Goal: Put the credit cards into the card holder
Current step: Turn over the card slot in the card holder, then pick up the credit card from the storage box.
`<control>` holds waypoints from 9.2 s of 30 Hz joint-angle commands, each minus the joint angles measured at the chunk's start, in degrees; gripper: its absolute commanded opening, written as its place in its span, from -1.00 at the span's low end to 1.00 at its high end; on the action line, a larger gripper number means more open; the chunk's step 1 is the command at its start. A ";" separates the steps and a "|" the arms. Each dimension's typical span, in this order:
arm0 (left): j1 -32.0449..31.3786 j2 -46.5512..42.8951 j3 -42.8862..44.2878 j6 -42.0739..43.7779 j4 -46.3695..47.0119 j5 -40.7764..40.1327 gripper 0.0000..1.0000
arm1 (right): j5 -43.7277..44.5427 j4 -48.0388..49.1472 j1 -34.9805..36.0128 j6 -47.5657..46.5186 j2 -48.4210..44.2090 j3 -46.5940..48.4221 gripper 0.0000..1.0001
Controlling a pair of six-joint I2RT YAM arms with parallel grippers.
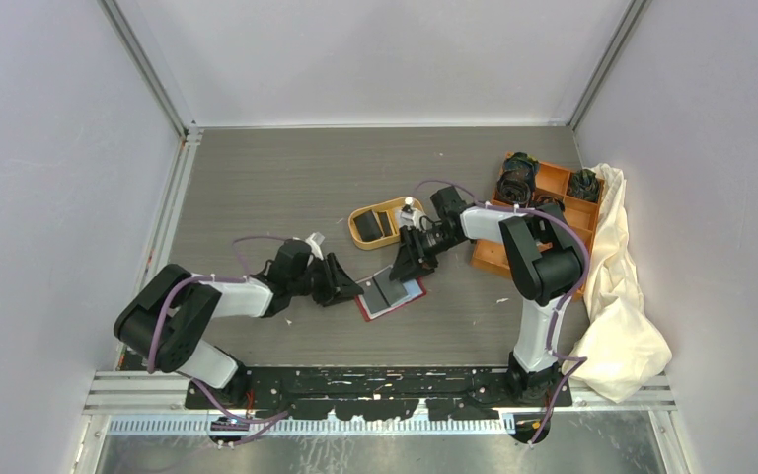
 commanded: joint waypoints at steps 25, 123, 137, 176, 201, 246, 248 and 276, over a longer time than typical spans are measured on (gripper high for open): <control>-0.29 -6.61 6.32 9.96 -13.27 -5.47 -0.12 | -5.79 5.34 -2.58 5.05 -2.22 -0.49 -0.14; -4.32 6.57 12.51 6.29 -2.29 1.34 -0.27 | 15.70 6.74 10.09 -51.23 -31.24 -16.43 0.96; -4.27 6.31 12.69 6.29 -2.62 1.60 -0.27 | 30.75 18.05 18.71 -46.29 -25.31 -17.32 0.88; -3.99 -3.41 11.61 10.63 -13.90 -2.97 -0.25 | 33.95 16.81 16.14 -38.46 -26.15 -15.13 0.63; -4.28 9.51 23.09 12.83 -13.87 1.64 -0.70 | 31.39 13.04 14.64 -37.43 -25.70 -13.34 0.60; -5.34 5.70 34.18 20.67 -17.53 2.03 -0.32 | 18.78 -9.27 -8.23 -19.67 -28.37 13.94 0.99; -3.14 1.49 34.88 21.27 -20.47 2.85 -0.30 | 15.70 -7.34 -8.22 -17.62 -26.55 15.02 0.99; 1.85 -11.36 75.50 -0.28 -54.40 -3.71 0.51 | 9.25 -2.74 -5.73 -3.24 -0.81 28.16 0.71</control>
